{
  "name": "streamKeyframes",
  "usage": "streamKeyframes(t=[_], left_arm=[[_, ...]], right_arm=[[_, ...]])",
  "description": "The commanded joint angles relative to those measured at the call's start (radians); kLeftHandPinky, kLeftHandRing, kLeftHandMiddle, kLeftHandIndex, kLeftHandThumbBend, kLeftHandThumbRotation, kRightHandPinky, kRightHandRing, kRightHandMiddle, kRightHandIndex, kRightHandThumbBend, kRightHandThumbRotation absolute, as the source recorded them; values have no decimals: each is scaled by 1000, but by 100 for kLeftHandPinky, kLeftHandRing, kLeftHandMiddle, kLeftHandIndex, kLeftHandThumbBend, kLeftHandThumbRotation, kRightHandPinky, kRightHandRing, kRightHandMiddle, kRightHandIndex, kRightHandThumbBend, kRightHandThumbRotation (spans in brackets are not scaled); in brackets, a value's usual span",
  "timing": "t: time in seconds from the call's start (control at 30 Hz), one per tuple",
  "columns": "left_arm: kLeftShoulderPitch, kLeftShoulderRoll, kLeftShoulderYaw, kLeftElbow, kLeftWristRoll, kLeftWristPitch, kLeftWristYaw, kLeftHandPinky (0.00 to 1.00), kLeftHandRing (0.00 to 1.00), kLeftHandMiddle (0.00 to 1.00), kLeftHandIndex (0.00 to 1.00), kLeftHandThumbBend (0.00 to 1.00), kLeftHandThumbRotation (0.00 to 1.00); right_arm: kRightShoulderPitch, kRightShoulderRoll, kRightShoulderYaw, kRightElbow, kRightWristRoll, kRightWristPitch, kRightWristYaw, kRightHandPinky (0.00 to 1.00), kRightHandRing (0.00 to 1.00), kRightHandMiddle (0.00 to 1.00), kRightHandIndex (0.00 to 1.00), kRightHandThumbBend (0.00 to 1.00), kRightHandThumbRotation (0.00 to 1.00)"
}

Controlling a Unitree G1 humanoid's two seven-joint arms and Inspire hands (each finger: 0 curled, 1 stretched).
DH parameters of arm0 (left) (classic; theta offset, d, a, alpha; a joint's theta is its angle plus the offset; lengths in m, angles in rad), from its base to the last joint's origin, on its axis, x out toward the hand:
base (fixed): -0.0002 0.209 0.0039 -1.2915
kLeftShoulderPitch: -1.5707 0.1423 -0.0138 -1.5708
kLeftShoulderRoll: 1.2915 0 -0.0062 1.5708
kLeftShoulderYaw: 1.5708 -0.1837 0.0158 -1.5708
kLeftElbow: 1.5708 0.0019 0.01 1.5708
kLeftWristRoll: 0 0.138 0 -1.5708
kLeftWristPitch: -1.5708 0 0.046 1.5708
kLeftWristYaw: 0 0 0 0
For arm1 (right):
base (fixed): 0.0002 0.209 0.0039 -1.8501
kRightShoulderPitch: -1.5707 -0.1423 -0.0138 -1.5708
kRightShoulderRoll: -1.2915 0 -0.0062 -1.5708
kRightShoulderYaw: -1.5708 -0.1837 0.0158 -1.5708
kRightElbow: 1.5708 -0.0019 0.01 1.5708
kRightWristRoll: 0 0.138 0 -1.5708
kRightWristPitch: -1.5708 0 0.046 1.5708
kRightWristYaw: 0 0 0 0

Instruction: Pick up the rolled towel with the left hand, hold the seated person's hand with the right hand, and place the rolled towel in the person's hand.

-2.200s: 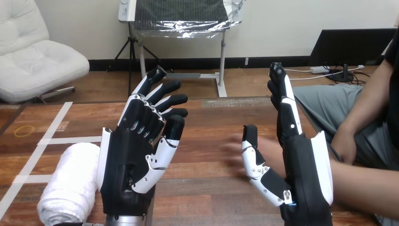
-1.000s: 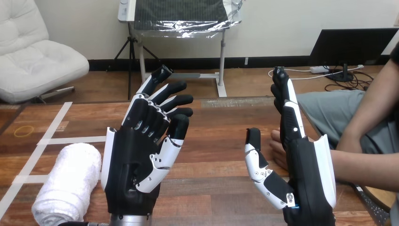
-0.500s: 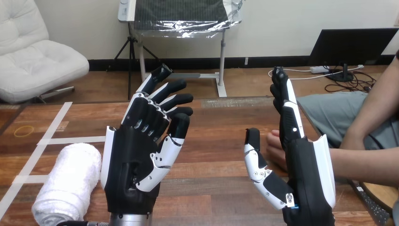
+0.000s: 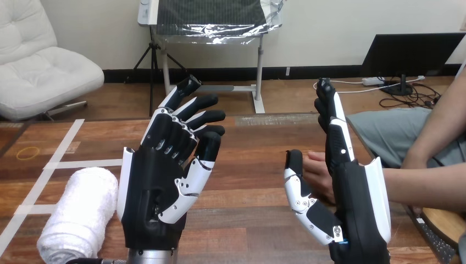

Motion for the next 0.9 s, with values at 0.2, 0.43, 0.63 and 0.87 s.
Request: streamKeyframes(t=[0.2,0.43,0.63,0.87], left_arm=[[91,-17,-18,-51,33,-12,7,64,71,77,83,42,31],[91,-16,-14,-60,42,-5,13,65,72,78,83,40,32],[92,-20,-2,-69,81,2,36,65,72,78,83,41,32],[102,-52,54,-113,300,40,167,67,74,77,81,47,32]], right_arm=[[-47,42,0,-13,10,-7,9,100,100,100,100,0,0],[-52,47,0,-17,13,2,15,100,100,100,100,0,0],[-55,49,-1,-16,13,3,17,100,100,100,100,0,0],[-63,49,-4,-8,14,-6,16,100,100,100,100,0,0]])
